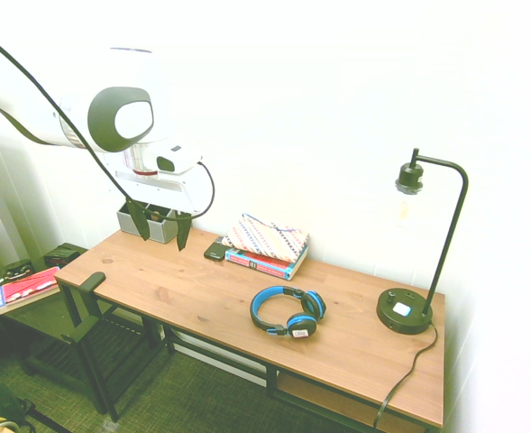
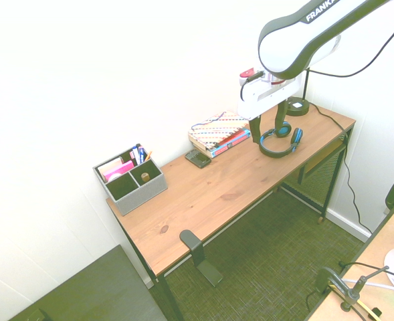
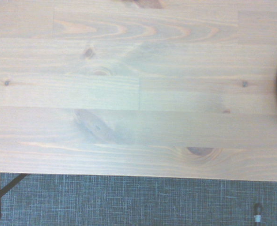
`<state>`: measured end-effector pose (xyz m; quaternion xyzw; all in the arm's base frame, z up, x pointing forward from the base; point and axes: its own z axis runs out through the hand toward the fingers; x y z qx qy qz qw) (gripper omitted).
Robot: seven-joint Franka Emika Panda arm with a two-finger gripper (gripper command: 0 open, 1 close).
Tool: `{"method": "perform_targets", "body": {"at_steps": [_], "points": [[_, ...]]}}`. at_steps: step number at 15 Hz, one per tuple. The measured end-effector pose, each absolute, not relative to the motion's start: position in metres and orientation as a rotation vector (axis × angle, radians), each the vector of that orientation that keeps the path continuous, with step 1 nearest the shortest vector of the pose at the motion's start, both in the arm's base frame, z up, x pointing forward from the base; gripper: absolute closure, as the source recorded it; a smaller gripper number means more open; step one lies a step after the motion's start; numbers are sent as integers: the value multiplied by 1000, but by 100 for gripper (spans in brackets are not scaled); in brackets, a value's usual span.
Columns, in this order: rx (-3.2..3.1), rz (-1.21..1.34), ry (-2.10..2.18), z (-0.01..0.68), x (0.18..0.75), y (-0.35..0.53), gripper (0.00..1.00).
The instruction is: Hang the headphone
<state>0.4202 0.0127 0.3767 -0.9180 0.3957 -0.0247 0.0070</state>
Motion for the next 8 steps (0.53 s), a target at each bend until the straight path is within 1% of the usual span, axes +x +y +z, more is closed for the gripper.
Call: {"method": "perform_targets", "body": {"at_steps": [4,8], "points": [[-2877,-86,1239,375,425,11,0],[-2934,-131,1275,353,452,-18,0]]}}
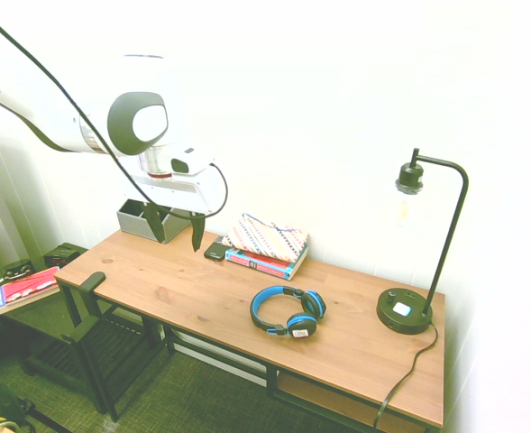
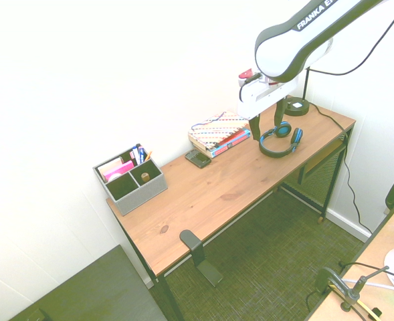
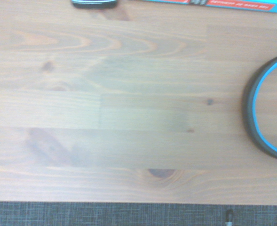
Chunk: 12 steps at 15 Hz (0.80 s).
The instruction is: Hang the headphone
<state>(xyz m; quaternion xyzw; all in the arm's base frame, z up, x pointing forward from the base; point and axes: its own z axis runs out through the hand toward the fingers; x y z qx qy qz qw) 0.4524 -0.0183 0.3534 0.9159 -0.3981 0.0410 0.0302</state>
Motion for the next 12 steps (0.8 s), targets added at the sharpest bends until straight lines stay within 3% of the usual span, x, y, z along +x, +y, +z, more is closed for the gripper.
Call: {"method": "perform_targets", "body": {"at_steps": [6,7,12], "points": [[2776,152,-1289,274,488,-62,0],[2765,151,-1304,262,489,-73,100],[2742,206,-1360,216,494,-105,100]]}}
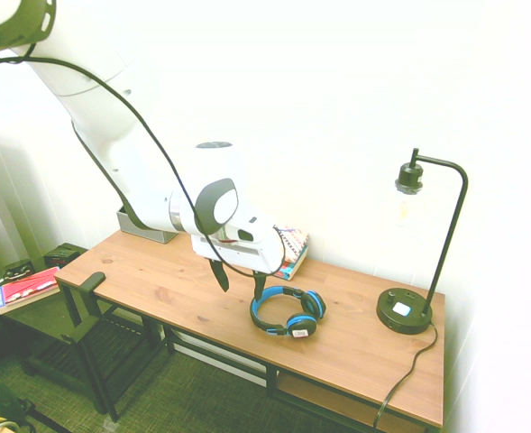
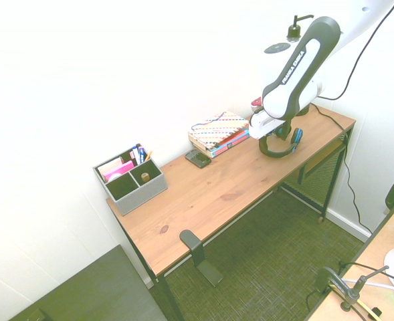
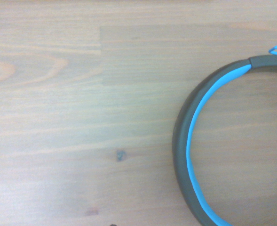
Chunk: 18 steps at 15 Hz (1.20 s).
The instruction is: Hang the headphone
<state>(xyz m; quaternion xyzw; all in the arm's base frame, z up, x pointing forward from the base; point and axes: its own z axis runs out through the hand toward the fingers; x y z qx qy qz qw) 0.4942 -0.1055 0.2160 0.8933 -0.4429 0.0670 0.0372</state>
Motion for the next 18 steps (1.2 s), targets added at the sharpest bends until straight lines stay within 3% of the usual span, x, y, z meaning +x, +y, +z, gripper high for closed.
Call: {"method": "perform_targets", "body": {"at_steps": [18], "points": [[2784,169,-1395,169,551,-131,100]]}}
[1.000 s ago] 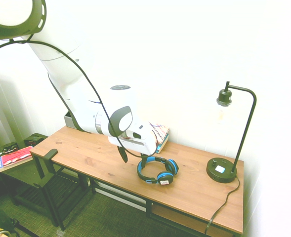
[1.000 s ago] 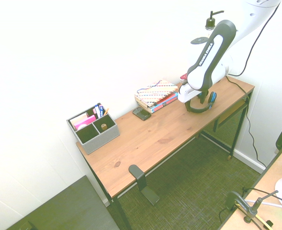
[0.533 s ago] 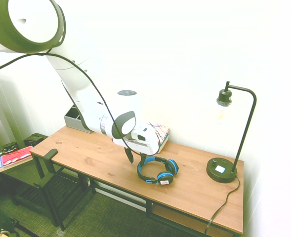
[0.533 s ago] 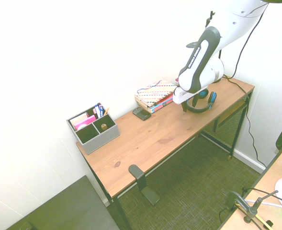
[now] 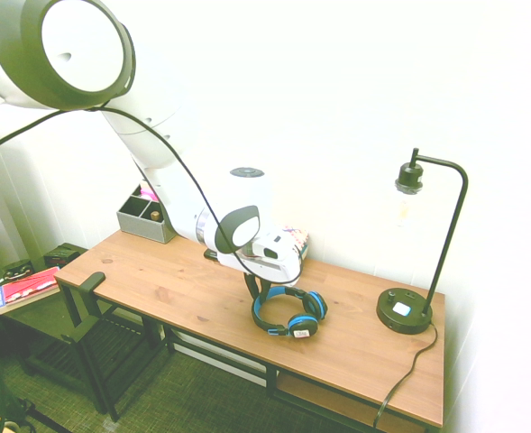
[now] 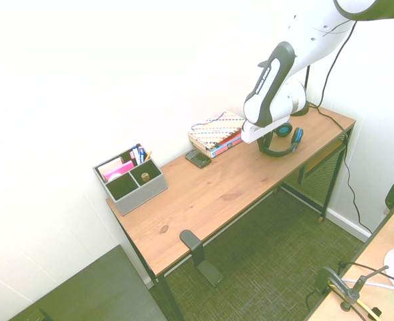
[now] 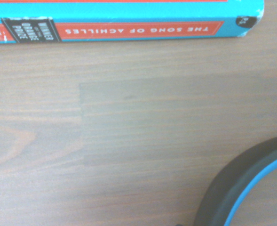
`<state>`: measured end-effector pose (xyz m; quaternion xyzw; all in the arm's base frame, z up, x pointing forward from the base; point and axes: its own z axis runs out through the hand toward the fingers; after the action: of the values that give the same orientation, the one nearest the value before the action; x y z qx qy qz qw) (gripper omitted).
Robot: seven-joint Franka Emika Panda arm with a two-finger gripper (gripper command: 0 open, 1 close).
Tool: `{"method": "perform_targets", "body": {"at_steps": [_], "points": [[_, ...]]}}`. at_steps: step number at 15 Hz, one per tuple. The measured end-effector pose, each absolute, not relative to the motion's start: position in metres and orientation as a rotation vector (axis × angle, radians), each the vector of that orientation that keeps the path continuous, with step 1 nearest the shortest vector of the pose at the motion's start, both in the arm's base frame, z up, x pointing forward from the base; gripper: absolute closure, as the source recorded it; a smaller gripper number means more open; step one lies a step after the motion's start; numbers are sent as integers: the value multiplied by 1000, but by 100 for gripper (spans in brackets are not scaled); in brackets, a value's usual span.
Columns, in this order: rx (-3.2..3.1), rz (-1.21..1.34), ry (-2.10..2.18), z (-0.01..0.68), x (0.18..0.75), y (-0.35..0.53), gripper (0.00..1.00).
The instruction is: Hang the headphone
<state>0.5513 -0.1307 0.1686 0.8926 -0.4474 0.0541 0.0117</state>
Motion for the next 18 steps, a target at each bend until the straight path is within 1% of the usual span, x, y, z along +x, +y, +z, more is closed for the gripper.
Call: {"method": "perform_targets", "body": {"at_steps": [4,6,10,12,14,16,18], "points": [[2775,145,-1426,170,552,-134,100],[2775,148,-1471,187,554,-135,100],[2860,195,-1501,302,558,-115,100],[2913,133,-1479,350,542,-76,100],[2960,70,-1428,388,518,-13,100],[2994,56,-1351,412,481,61,100],[3008,73,-1285,417,426,141,100]]}}
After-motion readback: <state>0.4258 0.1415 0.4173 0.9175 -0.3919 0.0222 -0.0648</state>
